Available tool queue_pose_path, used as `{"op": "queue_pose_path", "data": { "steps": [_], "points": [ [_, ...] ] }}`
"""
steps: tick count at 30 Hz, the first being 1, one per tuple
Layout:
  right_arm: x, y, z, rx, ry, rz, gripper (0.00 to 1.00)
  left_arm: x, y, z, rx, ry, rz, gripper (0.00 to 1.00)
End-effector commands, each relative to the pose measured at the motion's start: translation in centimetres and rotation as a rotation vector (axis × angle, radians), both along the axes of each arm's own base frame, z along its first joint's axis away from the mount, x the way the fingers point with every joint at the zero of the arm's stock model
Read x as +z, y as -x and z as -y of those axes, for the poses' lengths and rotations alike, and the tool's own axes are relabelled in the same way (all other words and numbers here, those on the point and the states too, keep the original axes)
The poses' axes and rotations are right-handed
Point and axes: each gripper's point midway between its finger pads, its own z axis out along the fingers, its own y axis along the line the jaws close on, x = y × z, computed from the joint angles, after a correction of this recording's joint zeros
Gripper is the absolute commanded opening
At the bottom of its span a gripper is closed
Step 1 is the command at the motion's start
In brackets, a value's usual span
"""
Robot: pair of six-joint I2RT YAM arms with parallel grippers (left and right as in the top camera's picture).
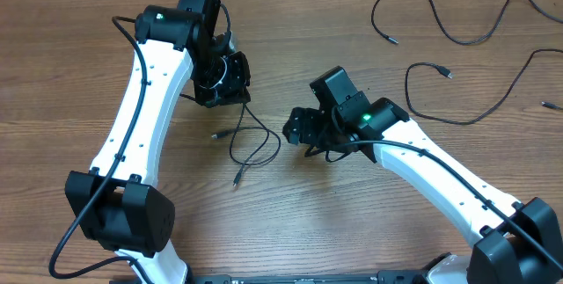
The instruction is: Untangle cables
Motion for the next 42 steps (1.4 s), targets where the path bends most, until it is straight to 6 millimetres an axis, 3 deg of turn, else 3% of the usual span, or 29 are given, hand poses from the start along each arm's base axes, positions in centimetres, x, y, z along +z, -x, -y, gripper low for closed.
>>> {"op": "queue_pose_path", "data": {
  "steps": [1, 6, 12, 20, 30, 42],
  "points": [
    [0.8, 0.8, -1.7, 0.164, -0.072, 0.022, 0.91, -0.1, 0.2, 0.6, 0.067, 0.036, -0.054, 0.04],
    [1.0, 0.8, -2.0, 0.178, -0.089, 0.029, 0.93, 0.2, 0.5, 1.5, 0.054, 0.071, -0.064, 0.04],
    [2.3, 2.2, -4.1, 0.4, -0.182, 0.095, 0.96, 0.2, 1.0, 2.5, 0.123, 0.07, -0.115, 0.04],
    [2.2, 2.0, -4.0, 0.402, -0.172, 0.107, 0.96, 0.4, 1.9, 3.9, 0.189, 0.093, -0.186, 0.05],
    [2.3, 2.0, -4.1, 0.402, -0.173, 0.11, 0.65, 1.6, 3.4, 6.6, 0.136, 0.201, -0.247, 0.04],
    [2.2, 2.0, -4.0, 0.398, -0.172, 0.103, 0.22, 0.5, 2.8, 5.2, 0.154, 0.098, -0.201, 0.06]
  ]
}}
